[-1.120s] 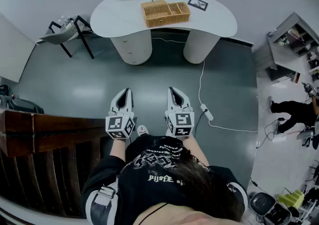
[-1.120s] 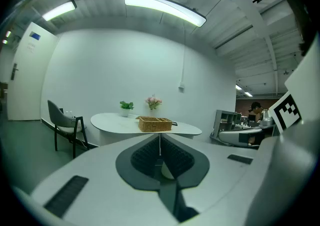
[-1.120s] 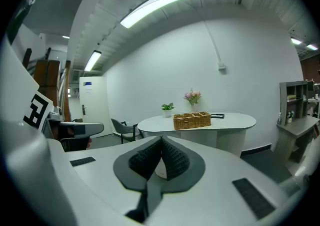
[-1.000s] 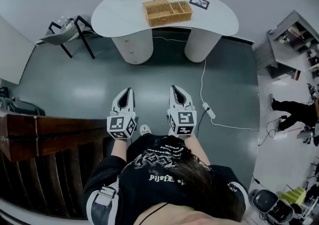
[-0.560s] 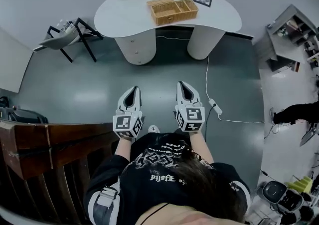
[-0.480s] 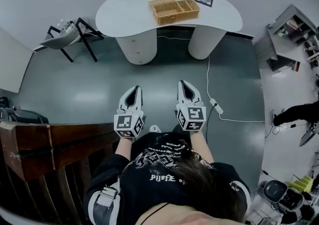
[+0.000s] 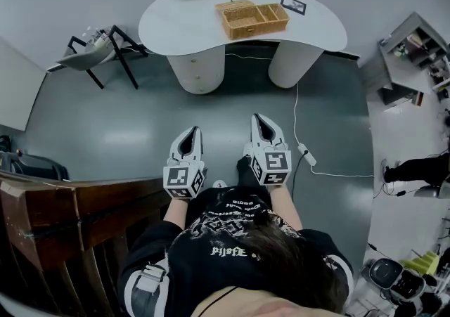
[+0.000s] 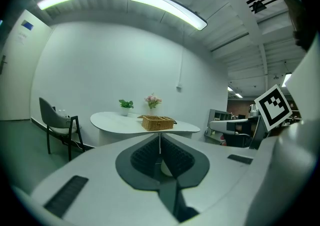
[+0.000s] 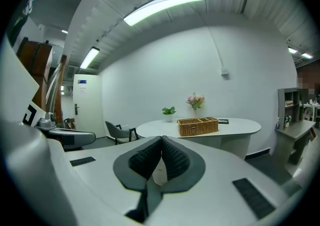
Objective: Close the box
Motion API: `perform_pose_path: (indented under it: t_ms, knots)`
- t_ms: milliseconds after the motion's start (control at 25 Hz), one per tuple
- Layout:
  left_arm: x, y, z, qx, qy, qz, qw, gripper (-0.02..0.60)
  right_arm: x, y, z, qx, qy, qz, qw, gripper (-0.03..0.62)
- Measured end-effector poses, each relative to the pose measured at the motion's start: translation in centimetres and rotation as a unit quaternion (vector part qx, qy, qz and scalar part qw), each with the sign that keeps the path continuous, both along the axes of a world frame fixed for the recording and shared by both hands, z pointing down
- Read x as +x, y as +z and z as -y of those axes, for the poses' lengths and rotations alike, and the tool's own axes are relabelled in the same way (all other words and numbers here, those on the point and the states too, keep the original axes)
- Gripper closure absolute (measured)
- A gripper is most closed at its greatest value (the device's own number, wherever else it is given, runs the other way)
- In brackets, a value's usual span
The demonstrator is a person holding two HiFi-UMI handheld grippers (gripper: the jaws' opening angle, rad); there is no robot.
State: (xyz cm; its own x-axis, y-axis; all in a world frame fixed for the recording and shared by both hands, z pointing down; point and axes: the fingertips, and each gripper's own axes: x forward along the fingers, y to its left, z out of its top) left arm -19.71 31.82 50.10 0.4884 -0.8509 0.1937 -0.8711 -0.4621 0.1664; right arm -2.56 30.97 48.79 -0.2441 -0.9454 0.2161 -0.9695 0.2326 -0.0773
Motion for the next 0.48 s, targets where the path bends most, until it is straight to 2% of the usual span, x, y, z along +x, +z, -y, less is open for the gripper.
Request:
perform_pose_path:
  t_ms: [480]
  knots:
    - [3.4,0.4,8.2,-0.01,-0.027,0.015,0.9995,0.554,4.2,0.4,10.1,0.003,-0.03,0.002,1.0,0.571]
